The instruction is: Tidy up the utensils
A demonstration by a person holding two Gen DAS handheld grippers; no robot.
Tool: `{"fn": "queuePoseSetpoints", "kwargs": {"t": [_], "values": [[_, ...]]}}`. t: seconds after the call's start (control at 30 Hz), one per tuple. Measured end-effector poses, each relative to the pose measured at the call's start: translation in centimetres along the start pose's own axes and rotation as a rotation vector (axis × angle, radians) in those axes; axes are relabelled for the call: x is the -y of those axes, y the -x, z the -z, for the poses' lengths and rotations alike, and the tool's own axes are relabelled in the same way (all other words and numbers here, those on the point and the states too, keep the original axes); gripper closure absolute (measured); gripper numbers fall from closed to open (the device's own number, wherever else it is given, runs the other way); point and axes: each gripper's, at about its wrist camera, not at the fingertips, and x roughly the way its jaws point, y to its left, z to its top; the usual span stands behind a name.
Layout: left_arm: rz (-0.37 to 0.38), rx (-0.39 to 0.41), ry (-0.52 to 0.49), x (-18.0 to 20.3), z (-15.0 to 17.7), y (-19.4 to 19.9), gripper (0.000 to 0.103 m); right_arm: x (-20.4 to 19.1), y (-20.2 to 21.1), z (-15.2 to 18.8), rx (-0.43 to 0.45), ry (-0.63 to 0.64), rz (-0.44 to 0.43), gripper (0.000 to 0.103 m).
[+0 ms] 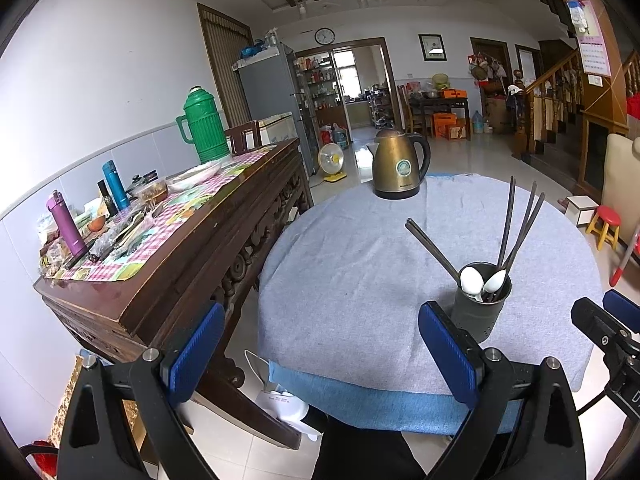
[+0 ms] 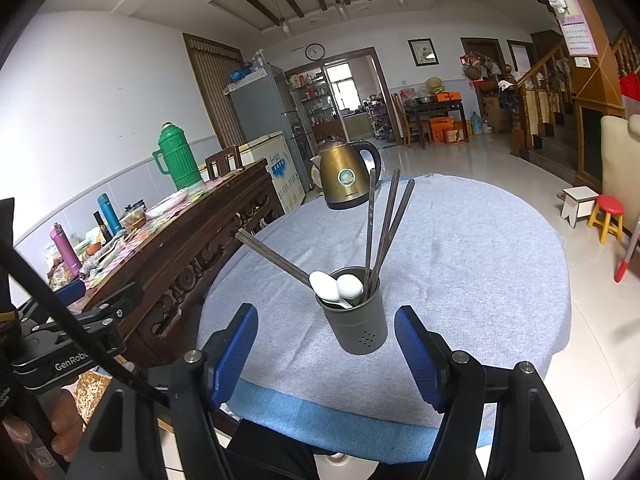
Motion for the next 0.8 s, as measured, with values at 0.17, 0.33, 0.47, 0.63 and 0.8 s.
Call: {"fn": "queuePoseSetpoints", "kwargs": {"t": [0.17, 0.33, 0.47, 0.63, 0.8], "values": [[-0.002, 0.001, -0.001, -0.01, 0.07, -0.03, 0.006, -0.07, -0.05, 0.02, -0.001, -0.001, 0.0, 0.029], [-0.003, -0.001, 0.001, -0.09, 0.18, -0.13, 0.006, -0.25, -0.22, 0.13, -0.004, -0.002, 0.0, 0.029], [-0.005, -0.002, 0.001, -0.17, 0.28, -0.22, 0.006, -0.25, -0.22, 0.14, -0.004, -0.002, -0.001, 0.029], [-0.005, -0.003, 0.002, -0.22, 0.34, -0.29, 0.006, -0.24, -0.2, 0.13, -0.003, -0.002, 0.0, 0.029], [-0.005, -0.002, 0.003, -0.26, 0.35, -0.33, 0.006, -0.24, -0.2, 0.14, -0.002, -0.003, 0.0, 0.029]]}}
